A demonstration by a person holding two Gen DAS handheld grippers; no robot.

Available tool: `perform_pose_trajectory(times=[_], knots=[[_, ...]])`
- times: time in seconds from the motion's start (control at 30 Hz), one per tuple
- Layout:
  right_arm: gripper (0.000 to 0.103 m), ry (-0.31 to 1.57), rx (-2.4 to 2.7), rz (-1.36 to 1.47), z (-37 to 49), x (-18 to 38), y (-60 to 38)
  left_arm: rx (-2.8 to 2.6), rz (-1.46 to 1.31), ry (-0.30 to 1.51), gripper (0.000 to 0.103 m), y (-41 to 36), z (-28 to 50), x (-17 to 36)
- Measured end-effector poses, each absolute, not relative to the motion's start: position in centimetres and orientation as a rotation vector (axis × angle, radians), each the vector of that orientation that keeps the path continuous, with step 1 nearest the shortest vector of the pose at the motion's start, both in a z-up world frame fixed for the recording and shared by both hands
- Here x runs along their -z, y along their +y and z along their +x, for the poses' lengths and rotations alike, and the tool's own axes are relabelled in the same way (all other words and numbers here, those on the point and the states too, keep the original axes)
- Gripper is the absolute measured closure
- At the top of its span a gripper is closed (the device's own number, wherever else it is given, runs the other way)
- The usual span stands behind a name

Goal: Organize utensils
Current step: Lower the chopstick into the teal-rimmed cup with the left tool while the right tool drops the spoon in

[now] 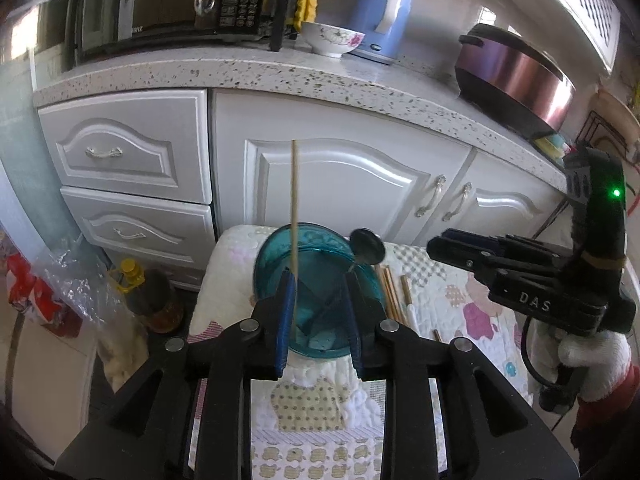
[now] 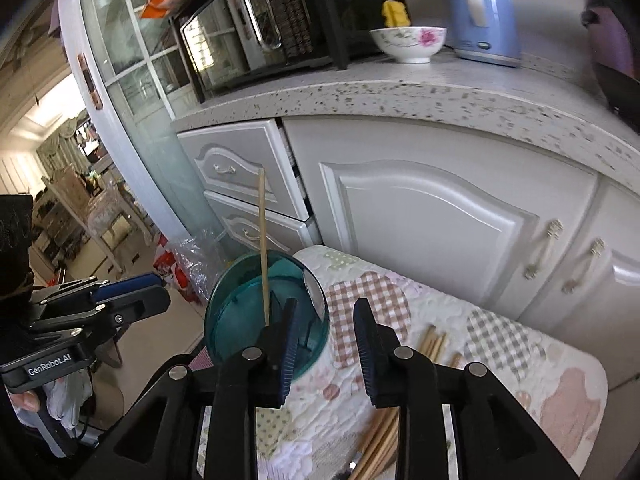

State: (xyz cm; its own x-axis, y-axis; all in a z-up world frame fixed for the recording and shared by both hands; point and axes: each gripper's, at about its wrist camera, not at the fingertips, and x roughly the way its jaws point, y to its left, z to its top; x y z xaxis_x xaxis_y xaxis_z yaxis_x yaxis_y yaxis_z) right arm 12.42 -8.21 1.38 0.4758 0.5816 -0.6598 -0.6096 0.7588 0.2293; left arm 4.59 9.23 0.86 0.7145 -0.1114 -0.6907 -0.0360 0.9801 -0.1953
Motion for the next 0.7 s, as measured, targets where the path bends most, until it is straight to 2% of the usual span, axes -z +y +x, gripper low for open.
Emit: perform_pose_trajectory(times=[0.23,0.4,0.7], knots=[[0.068,0.786,-0.636,0.008,9.9,-0.6,-11.6,0.044,-0.146,0.771,0.078,5.8,3.8,-0.5],[0.067,0.835,-0.569,0.026,9.1,1.2,-14.0,0.065,-0.127,0.792,0.078,3.8,3.7,0.4],[0.067,1.0,-0.446,0.019,10.5,8.0,-16.5,0.122,-0.092,0.852,0.078,1.5,3.2,3.2]])
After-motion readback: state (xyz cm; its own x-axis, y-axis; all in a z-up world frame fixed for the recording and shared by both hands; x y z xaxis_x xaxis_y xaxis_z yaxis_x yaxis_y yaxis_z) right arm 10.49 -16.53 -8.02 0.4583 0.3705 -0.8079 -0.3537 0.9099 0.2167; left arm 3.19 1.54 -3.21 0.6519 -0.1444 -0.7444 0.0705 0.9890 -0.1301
